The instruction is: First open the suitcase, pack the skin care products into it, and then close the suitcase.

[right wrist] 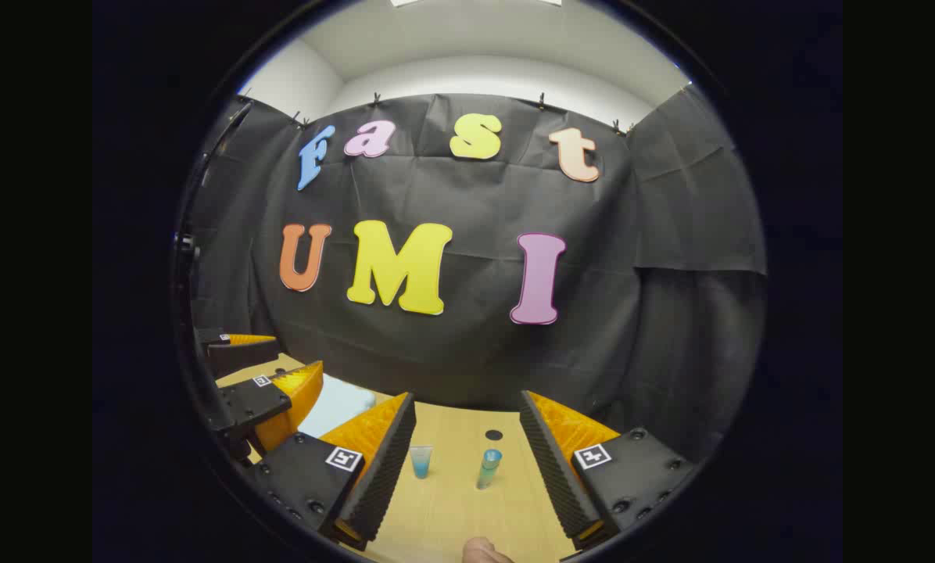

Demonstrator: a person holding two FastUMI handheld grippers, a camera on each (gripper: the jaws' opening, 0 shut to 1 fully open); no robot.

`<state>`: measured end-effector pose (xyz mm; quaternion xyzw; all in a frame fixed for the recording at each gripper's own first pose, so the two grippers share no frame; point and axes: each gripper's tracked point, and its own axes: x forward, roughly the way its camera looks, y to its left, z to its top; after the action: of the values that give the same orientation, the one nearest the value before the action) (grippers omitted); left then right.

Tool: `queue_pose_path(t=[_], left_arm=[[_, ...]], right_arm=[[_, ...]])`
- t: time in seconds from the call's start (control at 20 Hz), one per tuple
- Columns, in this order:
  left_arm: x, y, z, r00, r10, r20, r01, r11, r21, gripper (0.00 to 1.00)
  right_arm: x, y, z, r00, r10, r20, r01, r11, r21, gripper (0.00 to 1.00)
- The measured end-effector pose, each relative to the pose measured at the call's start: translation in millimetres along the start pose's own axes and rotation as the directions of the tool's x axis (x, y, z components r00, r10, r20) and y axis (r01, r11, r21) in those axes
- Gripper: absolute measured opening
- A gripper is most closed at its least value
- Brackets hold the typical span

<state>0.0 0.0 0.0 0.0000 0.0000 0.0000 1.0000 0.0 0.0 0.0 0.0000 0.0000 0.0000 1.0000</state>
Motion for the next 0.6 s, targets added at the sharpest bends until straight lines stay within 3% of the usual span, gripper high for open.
queue_pose_path(t=[0.6], left_arm=[[11.0, 6.9, -7.3, 0.999, 0.032, -0.02, -0.032, 0.999, -0.011, 0.99]], right_arm=[[12.8, -15.0, -4.6, 1.0, -0.019, -0.024, 0.019, 1.0, 0.008, 0.8]])
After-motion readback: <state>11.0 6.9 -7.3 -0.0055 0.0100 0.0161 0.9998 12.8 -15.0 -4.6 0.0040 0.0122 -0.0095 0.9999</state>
